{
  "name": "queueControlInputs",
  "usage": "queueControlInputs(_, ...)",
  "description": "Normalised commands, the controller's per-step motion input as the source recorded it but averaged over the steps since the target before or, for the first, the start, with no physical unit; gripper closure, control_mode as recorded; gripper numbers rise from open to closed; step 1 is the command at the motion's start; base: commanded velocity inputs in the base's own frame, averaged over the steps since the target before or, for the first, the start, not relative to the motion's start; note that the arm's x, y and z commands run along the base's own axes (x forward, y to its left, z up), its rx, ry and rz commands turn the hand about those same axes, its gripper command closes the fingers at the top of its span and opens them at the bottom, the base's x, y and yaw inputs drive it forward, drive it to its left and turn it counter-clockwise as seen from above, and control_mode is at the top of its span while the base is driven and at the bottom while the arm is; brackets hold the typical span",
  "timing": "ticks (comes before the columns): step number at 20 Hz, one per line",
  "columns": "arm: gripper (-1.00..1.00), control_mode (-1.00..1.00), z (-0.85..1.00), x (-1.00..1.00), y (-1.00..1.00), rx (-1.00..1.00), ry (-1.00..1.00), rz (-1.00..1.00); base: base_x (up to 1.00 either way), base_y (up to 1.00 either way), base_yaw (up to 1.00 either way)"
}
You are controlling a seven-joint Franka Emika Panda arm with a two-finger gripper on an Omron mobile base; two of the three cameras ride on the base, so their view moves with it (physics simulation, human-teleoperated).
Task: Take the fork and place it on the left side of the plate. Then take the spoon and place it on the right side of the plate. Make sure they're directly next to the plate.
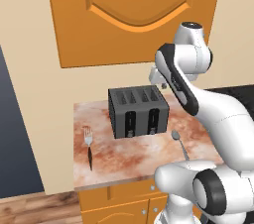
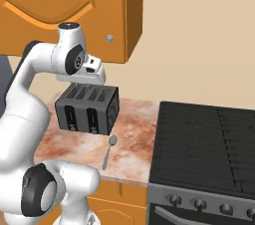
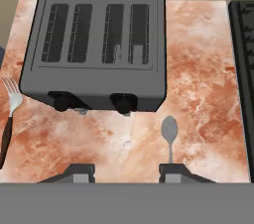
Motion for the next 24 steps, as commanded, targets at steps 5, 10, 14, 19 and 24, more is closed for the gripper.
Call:
queueControlInputs(5,-1.00,-1.00,0.00,-0.46,0.02,0.00,-0.02,0.02,0.00,0.00,0.00)
queueControlInputs(10,-1.00,-1.00,-0.01,-0.59,0.36,-0.01,-0.06,0.05,0.00,0.00,0.00)
queueControlInputs(14,-1.00,-1.00,-0.04,-0.17,0.64,0.00,0.00,0.00,0.00,0.00,0.00)
queueControlInputs(19,-1.00,-1.00,-0.32,0.00,0.88,0.02,0.00,-0.03,0.00,0.00,0.00)
queueControlInputs(24,-1.00,-1.00,-0.57,0.00,0.69,0.11,0.00,-0.06,0.00,0.00,0.00)
